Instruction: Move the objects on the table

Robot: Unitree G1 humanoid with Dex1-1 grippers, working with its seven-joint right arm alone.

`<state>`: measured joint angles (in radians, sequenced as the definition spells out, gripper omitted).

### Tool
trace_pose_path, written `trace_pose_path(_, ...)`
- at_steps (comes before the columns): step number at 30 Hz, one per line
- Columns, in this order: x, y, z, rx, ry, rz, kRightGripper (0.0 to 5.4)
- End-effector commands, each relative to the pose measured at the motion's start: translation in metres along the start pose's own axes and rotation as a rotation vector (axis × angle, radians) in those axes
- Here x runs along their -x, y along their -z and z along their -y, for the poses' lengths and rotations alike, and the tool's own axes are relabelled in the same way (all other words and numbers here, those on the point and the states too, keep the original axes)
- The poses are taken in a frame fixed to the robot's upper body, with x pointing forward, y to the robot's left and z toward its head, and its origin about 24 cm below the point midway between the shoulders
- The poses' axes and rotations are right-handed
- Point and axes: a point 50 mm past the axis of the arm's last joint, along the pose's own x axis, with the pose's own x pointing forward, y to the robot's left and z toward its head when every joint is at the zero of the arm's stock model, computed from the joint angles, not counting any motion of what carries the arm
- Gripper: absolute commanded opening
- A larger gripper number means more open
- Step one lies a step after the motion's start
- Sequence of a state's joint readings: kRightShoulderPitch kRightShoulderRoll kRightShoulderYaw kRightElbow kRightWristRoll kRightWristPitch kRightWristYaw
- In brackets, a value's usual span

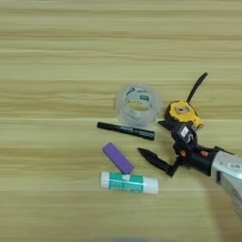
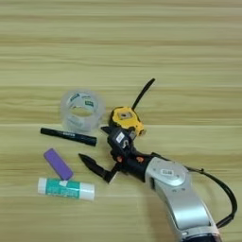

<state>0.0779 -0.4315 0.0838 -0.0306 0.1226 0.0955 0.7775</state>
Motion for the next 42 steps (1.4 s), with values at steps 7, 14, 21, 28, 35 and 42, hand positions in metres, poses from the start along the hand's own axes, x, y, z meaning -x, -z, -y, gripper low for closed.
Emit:
trace_pose_path(7, -0.002, -0.018, 0.008, 0.095, 0.005, 0.055, 4.22)
trace_pose_path(14, -0.005, -0.015, 0.008, 0.086, -0.013, 0.039, 3.27)
trace_pose_path(21, -0.009, -0.011, 0.006, 0.071, -0.045, 0.025, 2.48)
trace_pose_path(28, -0.011, -0.008, 0.004, 0.071, -0.054, 0.013, 1.42)
trace_pose_path(35, -0.011, -0.005, 0.003, 0.071, -0.052, 0.009, 1.18)
trace_pose_path(42, -0.010, -0.007, 0.002, 0.070, -0.050, 0.028, 1.18)
